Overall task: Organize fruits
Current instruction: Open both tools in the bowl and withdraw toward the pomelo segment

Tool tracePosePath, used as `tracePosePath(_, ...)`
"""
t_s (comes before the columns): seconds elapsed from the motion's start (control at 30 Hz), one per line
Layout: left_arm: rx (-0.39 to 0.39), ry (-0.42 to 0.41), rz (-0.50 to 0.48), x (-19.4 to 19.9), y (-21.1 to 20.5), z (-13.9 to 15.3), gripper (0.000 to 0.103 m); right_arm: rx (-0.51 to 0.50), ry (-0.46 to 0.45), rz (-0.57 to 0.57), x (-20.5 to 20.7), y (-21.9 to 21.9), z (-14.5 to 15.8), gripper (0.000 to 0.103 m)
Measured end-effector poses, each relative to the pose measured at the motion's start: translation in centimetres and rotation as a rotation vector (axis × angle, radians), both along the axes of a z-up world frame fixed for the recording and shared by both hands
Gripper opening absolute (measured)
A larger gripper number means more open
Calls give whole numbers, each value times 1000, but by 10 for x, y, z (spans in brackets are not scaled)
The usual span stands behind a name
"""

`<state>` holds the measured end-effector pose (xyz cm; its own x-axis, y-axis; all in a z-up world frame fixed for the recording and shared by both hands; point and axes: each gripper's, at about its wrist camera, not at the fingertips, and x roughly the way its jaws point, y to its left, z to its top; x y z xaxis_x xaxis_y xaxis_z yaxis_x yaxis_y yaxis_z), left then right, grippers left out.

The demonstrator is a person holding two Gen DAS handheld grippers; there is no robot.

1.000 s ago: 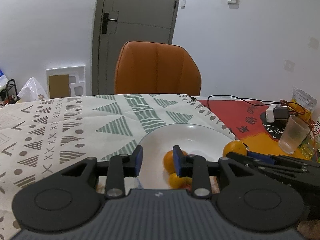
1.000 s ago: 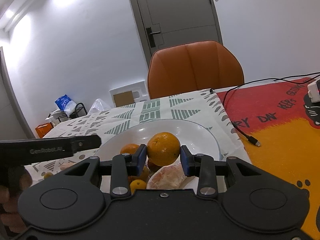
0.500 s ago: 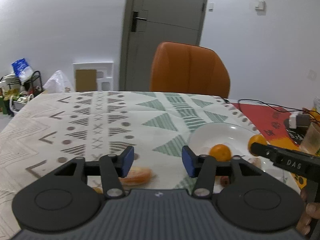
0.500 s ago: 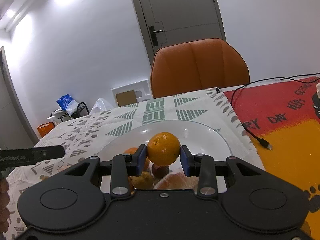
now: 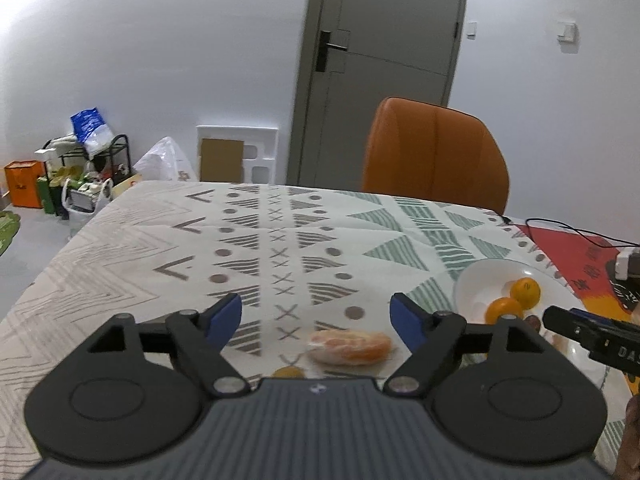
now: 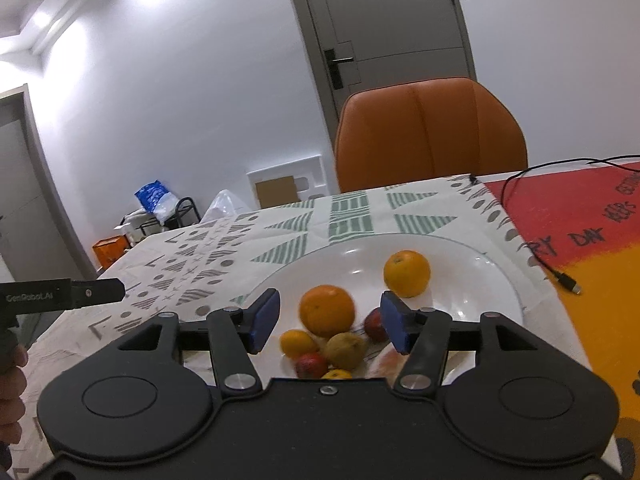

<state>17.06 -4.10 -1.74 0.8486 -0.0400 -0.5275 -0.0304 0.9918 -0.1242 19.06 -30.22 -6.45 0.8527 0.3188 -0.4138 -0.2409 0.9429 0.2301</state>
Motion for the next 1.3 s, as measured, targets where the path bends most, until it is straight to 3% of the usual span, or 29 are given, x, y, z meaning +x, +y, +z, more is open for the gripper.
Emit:
tracePosePath(0.2, -6, -3, 38, -9, 18, 0, 80, 2, -5, 36, -7, 14, 4, 59)
tracePosePath(0.53, -19, 0, 72, -24, 38, -7, 80, -22, -35, 80, -13, 38, 6, 87)
tracePosePath(0.73, -29, 6, 68, -31, 41, -14, 87, -28, -52, 116, -18, 50, 9, 102)
tracePosePath(1.3, -52, 42, 17, -28, 26, -37, 85, -22, -46, 155, -27, 64, 13, 103)
